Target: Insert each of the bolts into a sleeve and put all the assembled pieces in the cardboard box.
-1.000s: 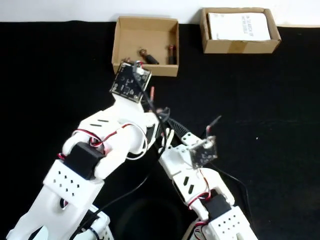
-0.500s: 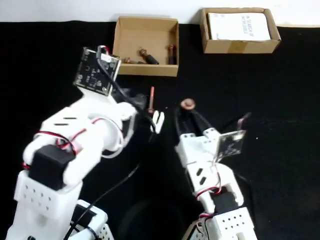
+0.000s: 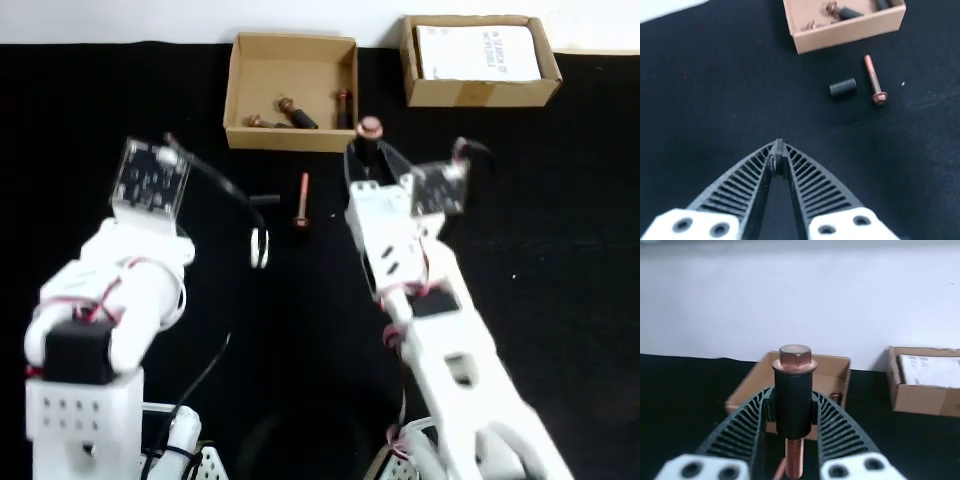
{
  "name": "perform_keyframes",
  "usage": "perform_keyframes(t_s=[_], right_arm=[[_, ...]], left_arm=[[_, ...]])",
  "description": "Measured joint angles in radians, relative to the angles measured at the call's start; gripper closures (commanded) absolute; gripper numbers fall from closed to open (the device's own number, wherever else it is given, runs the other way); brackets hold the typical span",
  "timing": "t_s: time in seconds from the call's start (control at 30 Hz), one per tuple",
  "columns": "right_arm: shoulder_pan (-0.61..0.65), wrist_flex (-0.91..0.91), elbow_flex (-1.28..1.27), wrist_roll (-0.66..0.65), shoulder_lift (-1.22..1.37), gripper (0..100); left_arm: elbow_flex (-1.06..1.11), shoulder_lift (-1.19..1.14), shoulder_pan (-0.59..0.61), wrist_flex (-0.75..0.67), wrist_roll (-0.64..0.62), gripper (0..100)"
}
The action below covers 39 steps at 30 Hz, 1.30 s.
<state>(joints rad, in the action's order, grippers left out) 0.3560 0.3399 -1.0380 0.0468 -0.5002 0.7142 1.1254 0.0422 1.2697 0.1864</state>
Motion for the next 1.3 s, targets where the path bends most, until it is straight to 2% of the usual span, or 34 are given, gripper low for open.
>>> perform_keyframes(t_s=[0.2, 0.4, 0.77, 1.13, 1.3], right_arm=[[-0.018, 0.057, 0.342, -0.014, 0.457, 99.2], [-0.023, 0.058, 0.626, -0.014, 0.760, 99.2], [-0.023, 0.058, 0.905, -0.014, 1.003, 99.2], [-0.026, 0.058, 1.270, -0.014, 1.326, 99.2], [-0.026, 0.058, 1.306, -0.014, 1.384, 99.2]], left_arm=[[0.244, 0.227, 0.002, -0.137, 0.000, 99], [0.311, 0.295, 0.002, -0.173, 0.000, 99], [0.319, 0.293, 0.002, -0.178, 0.000, 99], [0.404, 0.293, 0.002, -0.269, 0.000, 99], [0.404, 0.293, 0.002, -0.270, 0.000, 99]])
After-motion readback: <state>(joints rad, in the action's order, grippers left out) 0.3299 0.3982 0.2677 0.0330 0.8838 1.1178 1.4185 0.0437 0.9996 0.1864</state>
